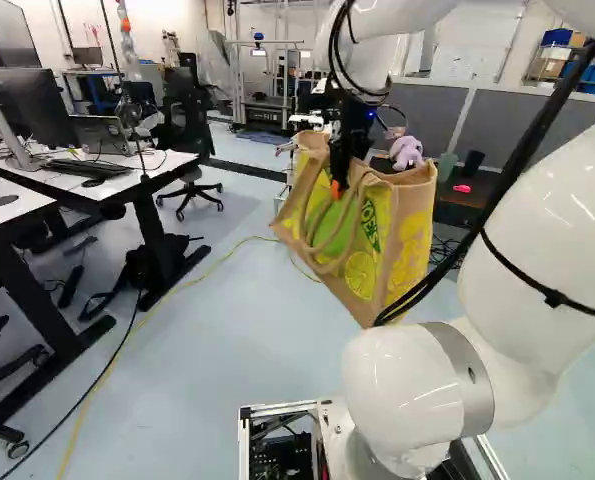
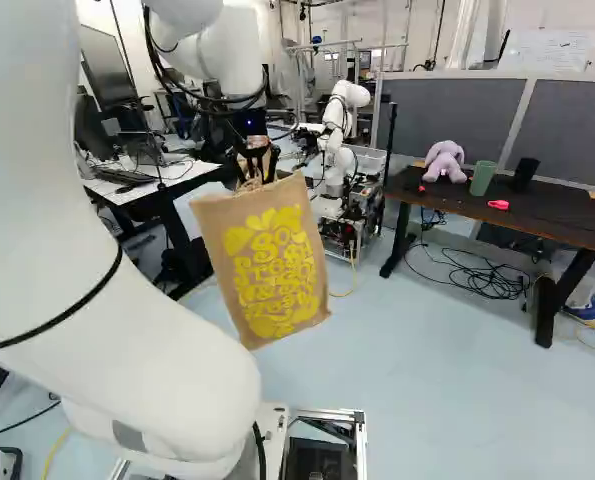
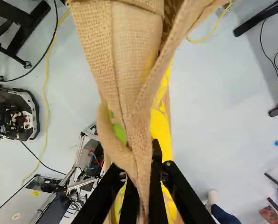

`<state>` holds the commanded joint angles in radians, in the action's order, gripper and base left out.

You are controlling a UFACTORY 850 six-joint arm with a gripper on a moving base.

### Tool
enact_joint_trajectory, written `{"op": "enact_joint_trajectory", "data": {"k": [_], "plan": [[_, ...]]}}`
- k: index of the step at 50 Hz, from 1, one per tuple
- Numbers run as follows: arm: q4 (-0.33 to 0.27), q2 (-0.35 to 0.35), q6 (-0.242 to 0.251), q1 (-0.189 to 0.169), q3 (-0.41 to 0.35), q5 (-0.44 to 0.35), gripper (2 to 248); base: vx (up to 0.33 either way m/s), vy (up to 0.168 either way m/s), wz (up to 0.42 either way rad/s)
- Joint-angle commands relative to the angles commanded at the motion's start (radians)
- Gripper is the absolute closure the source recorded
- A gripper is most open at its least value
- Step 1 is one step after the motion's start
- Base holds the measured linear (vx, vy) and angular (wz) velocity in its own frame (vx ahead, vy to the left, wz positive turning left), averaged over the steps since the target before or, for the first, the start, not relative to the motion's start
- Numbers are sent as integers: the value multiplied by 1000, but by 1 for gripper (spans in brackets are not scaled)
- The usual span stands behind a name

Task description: Pick up the bag on the ground and place it on the table

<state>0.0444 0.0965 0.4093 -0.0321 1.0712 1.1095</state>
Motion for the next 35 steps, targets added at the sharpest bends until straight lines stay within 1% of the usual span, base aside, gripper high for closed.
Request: {"op": "enact_joint_trajectory", "data": {"k": [18, 35], "plan": [[0, 9, 0, -5, 52, 15, 228, 0, 0, 0], [0, 10, 0, -5, 61, 15, 228, 0, 0, 0]]}}
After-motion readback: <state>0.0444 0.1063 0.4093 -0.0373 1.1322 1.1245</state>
